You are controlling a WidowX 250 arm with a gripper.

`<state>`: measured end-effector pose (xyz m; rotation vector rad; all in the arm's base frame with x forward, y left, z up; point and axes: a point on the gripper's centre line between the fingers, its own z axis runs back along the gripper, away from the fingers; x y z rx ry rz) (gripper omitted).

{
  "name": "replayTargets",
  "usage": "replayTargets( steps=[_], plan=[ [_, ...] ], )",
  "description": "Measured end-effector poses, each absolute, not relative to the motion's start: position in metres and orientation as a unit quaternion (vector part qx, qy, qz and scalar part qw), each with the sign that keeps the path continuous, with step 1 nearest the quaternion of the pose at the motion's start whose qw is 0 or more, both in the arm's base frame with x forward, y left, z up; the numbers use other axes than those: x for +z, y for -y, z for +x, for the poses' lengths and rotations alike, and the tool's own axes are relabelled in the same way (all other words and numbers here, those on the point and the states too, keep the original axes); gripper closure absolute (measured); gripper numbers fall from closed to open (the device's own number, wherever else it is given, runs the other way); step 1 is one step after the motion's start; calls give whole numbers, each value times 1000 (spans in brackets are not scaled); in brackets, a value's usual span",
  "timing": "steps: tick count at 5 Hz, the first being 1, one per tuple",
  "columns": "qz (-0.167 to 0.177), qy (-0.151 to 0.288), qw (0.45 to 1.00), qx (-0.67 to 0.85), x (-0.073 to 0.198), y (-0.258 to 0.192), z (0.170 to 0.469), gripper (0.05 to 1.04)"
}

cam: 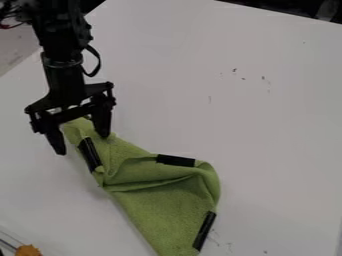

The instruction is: Unfold the cloth from left to right

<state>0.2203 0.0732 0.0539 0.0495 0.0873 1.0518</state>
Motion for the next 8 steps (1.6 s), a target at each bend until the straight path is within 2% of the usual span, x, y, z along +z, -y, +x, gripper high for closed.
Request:
replayTargets(
  steps=[1,3,4,6,7,8],
  plan=[
    [22,-37,864,502,48,-77,223,83],
    [19,-55,868,493,32,-80,222,83],
    [23,-76,867,492,22,-80,221,136],
    [28,-79,866,493,18,-82,219,727],
    [23,-74,871,485,17,-81,221,931],
    [19,-72,875,479,17,-81,223,1013]
  ],
)
